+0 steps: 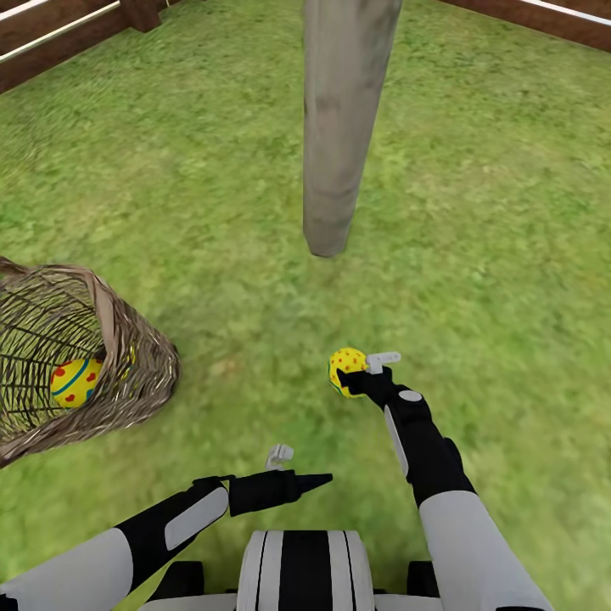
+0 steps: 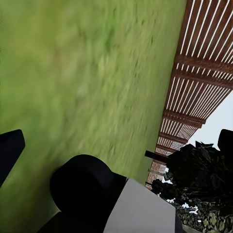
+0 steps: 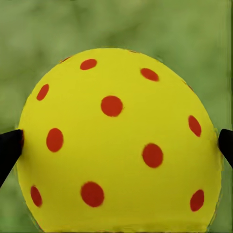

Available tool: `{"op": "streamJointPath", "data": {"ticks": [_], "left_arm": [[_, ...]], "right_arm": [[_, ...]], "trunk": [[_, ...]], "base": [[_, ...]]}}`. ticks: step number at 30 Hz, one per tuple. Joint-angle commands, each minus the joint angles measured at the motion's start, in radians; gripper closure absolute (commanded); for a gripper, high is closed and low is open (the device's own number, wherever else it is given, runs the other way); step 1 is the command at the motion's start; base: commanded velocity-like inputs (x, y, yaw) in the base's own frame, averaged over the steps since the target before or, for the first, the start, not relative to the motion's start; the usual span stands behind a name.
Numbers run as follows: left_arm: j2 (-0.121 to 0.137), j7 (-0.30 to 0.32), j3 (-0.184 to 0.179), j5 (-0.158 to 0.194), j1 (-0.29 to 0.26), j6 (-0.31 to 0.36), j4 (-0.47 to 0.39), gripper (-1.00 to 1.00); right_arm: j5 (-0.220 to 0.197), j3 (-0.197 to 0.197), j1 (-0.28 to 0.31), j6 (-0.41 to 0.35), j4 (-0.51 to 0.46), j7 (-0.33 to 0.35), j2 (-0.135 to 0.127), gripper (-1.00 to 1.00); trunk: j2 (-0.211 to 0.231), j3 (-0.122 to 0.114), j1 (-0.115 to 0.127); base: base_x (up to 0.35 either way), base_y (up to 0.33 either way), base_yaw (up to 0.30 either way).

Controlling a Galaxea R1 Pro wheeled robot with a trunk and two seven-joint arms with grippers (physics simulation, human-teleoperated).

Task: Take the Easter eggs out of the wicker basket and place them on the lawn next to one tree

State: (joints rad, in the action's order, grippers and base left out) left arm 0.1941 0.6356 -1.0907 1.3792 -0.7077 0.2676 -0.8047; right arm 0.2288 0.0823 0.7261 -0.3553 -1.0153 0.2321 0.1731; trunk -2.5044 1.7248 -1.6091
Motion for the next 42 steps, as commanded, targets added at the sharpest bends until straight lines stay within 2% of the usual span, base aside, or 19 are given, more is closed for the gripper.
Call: {"op": "streamJointPath", "data": {"ticks": [1,25,32,42], "left_arm": [[0.001,0.001,-0.003,0.011,-0.001,0.007,-0.001,-1.0],[0.002,0.001,-0.005,0.015,-0.001,0.005,0.001,-1.0],[0.001,0.0,-0.004,0.018,-0.001,0.01,0.001,-1.0],[0.001,-0.001,-0.005,0.018,-0.001,0.012,-0.001,-1.0]], "right_arm": [[0.01,0.005,0.0,-0.004,-0.002,0.009,0.001,-1.0],[0.009,0.004,0.0,-0.005,-0.003,0.01,0.001,-1.0],[0.008,0.004,0.0,-0.004,-0.005,0.012,0.001,-1.0],[0.007,0.004,0.0,-0.003,-0.005,0.012,0.001,-1.0]], "trunk": [[0.0,0.001,0.0],[0.0,0.001,0.0],[0.001,-0.027,0.003],[0.004,-0.081,0.008]], "base": [[0.0,0.0,0.0],[0.0,0.0,0.0],[0.0,0.0,0.0],[0.0,0.0,0.0]]}}
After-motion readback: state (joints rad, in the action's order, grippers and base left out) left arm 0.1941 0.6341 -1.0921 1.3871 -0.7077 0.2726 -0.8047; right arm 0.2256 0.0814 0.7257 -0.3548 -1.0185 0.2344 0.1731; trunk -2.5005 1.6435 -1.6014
